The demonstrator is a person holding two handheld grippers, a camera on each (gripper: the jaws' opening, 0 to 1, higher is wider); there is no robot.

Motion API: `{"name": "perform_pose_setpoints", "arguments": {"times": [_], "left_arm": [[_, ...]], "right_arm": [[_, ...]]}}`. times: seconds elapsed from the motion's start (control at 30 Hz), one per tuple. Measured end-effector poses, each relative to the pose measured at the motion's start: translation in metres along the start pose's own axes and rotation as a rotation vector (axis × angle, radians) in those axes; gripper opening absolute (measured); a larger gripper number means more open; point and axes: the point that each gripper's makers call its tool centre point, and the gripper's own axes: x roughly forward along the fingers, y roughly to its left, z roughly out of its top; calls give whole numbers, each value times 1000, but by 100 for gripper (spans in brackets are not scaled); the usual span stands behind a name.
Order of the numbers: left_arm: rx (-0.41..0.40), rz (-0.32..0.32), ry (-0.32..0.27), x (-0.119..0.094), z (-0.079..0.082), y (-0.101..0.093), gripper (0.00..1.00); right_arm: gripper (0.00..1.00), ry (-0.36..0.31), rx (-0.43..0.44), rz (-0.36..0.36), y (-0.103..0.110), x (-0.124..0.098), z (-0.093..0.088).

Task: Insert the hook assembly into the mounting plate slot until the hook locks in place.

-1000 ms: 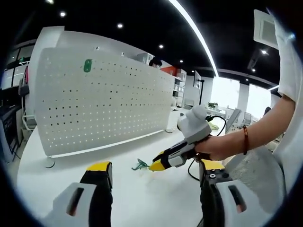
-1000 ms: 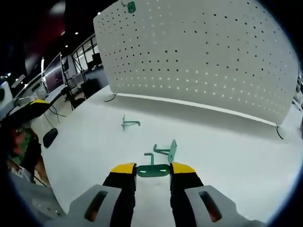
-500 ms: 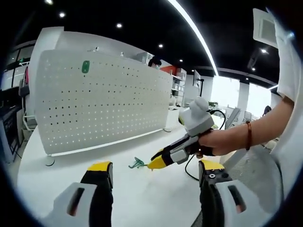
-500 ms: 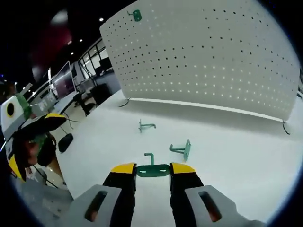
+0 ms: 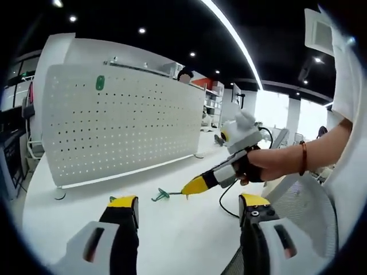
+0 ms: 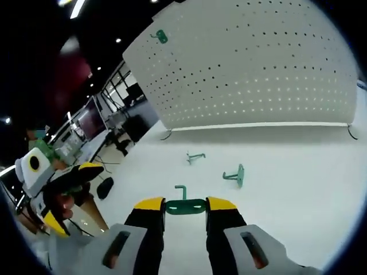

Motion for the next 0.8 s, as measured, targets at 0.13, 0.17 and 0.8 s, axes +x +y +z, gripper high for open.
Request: {"name": "perform_pose_setpoints", "arguments": {"times": [0.13,0.17,0.8], "left_arm": [[9,-3,-5,0,3,-1,71],[11,-5,-6,0,3,-1,71],[35,6,16,2,-1,-15,66]], "right_arm": [[27,-16,22,51,10,-6,7],[27,-17,25,51,11,-8,8],[27,23,23,265,39,-30,14]]}}
